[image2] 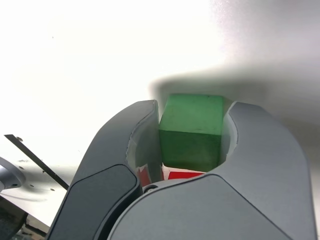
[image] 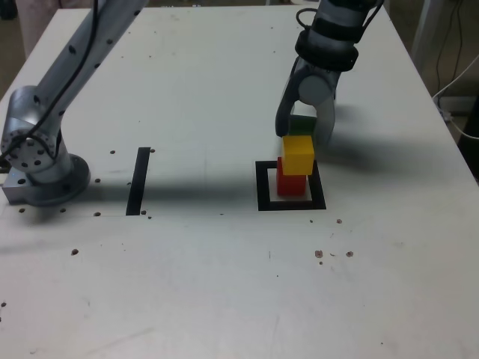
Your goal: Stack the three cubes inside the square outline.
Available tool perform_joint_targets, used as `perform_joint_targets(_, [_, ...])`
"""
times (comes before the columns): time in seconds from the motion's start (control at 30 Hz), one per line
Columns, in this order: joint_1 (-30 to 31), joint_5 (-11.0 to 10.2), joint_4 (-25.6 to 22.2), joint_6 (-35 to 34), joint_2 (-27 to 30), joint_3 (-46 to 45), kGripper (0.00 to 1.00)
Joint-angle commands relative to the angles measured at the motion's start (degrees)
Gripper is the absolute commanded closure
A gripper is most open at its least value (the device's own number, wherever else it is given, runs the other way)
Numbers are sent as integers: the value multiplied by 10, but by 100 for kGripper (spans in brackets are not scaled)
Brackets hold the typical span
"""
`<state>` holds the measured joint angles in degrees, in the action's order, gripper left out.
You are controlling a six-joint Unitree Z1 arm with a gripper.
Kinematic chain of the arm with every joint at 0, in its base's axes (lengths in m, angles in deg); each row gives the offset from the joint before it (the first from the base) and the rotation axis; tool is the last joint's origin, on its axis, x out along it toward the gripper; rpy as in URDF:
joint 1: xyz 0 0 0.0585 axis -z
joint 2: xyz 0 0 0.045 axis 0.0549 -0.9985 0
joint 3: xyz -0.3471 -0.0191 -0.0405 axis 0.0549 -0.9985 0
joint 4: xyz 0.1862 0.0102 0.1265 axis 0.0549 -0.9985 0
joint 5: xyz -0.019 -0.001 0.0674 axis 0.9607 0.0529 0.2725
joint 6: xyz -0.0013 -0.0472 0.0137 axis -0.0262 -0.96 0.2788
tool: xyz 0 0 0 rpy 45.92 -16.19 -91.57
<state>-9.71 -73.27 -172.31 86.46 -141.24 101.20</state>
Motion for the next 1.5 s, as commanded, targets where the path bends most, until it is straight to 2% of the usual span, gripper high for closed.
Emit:
perform_joint_targets(0.0, [2, -9, -7, -7, 19, 0, 74])
perform_joint_targets(0.2, [9, -35, -30, -41, 68, -7, 74])
perform_joint_targets(0.37, [23, -40, -47, -73, 116, -5, 74])
perform_joint_targets(0.5, [40, -30, -62, -91, 134, 8, 74])
perform_joint_targets(0.73, [79, 8, -76, -132, 137, 22, 74])
perform_joint_targets(0.87, [97, 22, -77, -150, 137, 18, 74])
perform_joint_targets(1.47, [136, 31, -77, -180, 135, -9, 74])
